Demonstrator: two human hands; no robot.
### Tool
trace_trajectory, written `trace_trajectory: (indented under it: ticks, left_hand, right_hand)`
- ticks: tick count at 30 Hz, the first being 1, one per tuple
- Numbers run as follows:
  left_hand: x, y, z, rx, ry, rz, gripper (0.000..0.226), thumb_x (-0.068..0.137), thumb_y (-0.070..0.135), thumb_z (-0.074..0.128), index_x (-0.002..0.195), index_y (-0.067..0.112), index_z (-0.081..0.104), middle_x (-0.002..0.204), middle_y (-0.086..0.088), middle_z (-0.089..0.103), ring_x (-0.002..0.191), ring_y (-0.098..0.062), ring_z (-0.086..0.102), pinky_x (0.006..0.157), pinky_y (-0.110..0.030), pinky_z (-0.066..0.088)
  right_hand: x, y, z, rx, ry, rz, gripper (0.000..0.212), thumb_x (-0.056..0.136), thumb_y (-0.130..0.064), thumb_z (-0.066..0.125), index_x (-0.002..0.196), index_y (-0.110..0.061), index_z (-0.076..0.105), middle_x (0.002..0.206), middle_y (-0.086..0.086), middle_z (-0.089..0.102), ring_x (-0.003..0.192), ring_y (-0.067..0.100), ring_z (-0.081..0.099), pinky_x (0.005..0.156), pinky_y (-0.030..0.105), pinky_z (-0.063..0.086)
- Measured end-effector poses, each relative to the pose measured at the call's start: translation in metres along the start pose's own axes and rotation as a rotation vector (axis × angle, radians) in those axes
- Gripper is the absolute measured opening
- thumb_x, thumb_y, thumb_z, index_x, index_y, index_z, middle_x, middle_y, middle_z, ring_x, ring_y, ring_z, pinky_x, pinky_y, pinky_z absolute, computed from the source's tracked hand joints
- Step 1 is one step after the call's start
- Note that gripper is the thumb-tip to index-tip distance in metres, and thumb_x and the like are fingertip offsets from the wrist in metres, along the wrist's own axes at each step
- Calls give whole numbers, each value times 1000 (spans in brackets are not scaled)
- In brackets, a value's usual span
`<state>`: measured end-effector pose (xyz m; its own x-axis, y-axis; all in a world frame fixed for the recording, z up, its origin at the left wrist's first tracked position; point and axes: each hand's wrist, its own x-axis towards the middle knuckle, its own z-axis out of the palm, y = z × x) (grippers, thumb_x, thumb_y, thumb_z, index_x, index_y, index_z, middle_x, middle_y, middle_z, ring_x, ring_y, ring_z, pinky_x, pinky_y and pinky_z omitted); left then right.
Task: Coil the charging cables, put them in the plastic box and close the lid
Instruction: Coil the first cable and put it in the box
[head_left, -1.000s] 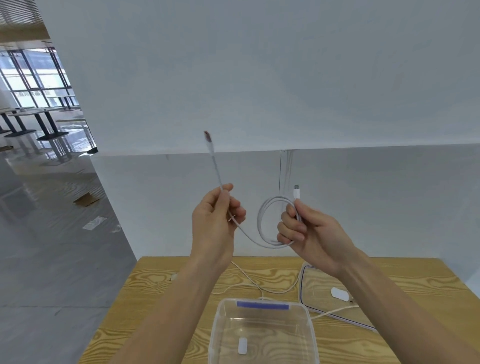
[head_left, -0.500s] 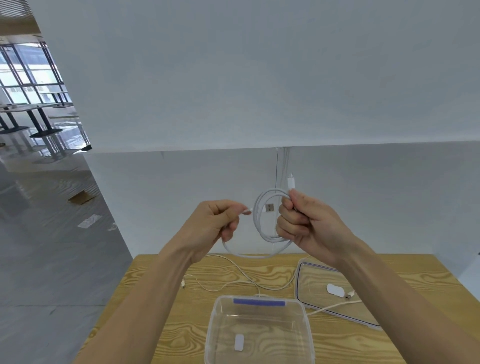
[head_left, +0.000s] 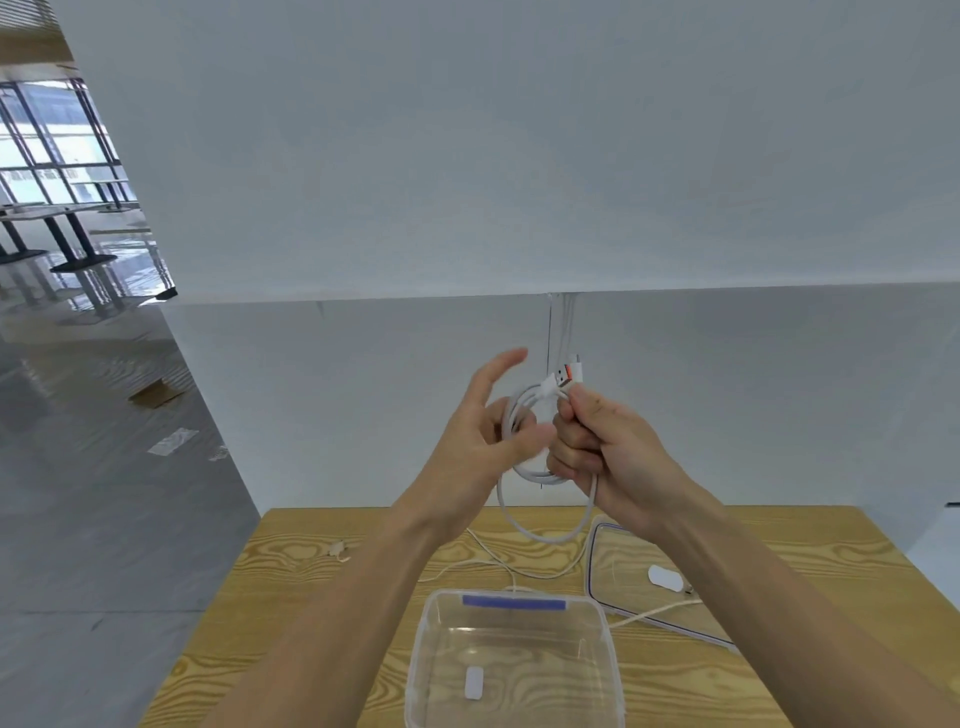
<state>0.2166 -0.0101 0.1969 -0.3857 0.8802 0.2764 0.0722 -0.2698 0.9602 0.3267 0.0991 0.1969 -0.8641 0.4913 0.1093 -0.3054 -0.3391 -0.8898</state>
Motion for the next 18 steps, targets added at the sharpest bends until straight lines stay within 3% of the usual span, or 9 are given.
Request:
trace_trajectory:
  ticks: [1, 4, 6, 8, 10, 13, 16, 18]
  left_hand:
    - [0, -1, 0, 56, 6, 39, 45, 85, 11, 65, 121, 35, 56, 71, 1, 44, 68, -11, 42, 69, -20, 42]
    - [2, -3, 4, 140, 165, 108, 23, 85, 10, 64, 101, 26, 70, 66, 9, 53, 67, -10, 46, 69, -21, 44]
    - [3, -1, 5, 144, 241, 128, 13, 83, 19, 64, 92, 23, 73, 83, 7, 67, 79, -12, 59, 77, -29, 52]
    - [3, 1, 2, 173, 292, 164, 11, 82, 21, 62, 86, 22, 73, 106, 3, 67, 99, -3, 61, 83, -23, 51]
    - [2, 7, -5, 154, 331, 208, 14, 88, 16, 58, 84, 19, 71, 105, 5, 70, 104, -2, 62, 88, -17, 49]
    - [0, 18, -21, 49, 341, 277, 17, 88, 22, 52, 85, 16, 68, 79, 2, 73, 89, -20, 70, 91, -32, 52]
    - [-1, 30, -35, -122, 386, 301, 16, 87, 20, 51, 85, 12, 65, 68, -1, 65, 69, -20, 66, 81, -36, 55]
    - [-2, 40, -43, -114, 439, 302, 16, 91, 14, 50, 87, 12, 66, 65, 1, 62, 62, -18, 61, 74, -34, 56]
  right_hand:
    - [0, 0, 1, -15, 12, -9, 31, 100, -23, 33, 75, -10, 47, 48, -6, 28, 40, 8, 23, 46, 21, 31]
    - [1, 3, 4, -71, 23, -37, 29, 100, -21, 33, 76, -10, 45, 47, -7, 27, 40, 9, 23, 47, 21, 29]
    - [2, 5, 4, -107, 28, -52, 29, 101, -22, 33, 76, -10, 44, 47, -7, 26, 40, 9, 22, 47, 22, 28]
    - [3, 6, 3, -152, 39, -63, 29, 100, -23, 35, 76, -10, 43, 47, -7, 25, 42, 10, 22, 49, 23, 27]
    - [4, 4, 0, -171, 43, -68, 29, 100, -24, 36, 76, -10, 43, 48, -7, 24, 42, 10, 23, 51, 25, 27]
    - [5, 3, -5, -183, 30, -74, 29, 100, -24, 36, 76, -10, 43, 50, -6, 25, 44, 11, 23, 53, 26, 29]
    - [8, 7, -9, -246, 17, -80, 28, 100, -26, 35, 78, -10, 43, 52, -6, 25, 47, 13, 25, 57, 29, 32]
    - [9, 12, -10, -244, -7, -70, 27, 99, -26, 36, 78, -10, 43, 52, -6, 26, 48, 13, 25, 59, 31, 32]
